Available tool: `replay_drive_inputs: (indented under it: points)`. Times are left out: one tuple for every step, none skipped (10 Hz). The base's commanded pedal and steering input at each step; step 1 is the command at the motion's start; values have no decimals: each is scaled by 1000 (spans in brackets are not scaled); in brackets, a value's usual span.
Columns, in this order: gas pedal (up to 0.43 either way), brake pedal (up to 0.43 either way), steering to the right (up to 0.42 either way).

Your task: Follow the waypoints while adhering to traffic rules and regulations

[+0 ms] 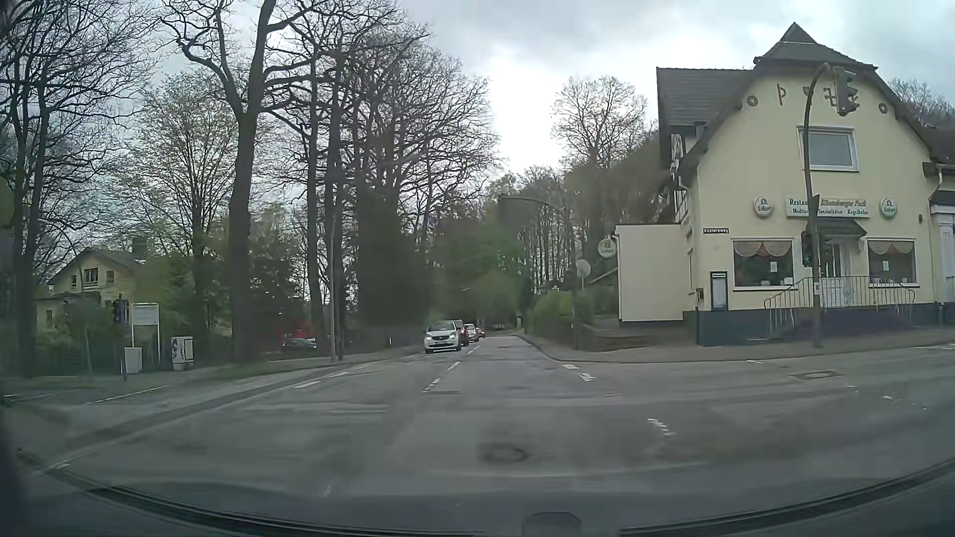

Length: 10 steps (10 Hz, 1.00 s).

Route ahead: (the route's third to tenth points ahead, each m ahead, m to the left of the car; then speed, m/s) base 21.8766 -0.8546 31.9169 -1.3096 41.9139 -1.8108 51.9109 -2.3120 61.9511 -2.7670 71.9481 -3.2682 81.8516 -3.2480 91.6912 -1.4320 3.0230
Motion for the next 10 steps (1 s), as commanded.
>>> replay_drive_inputs:
  points:
    - [287,6,5]
    - [280,0,6]
    - [268,0,6]
    - [260,0,5]
    - [248,0,6]
    - [248,6,6]
    - [248,0,6]
    - [240,0,5]
    - [240,6,6]
    - [240,6,5]
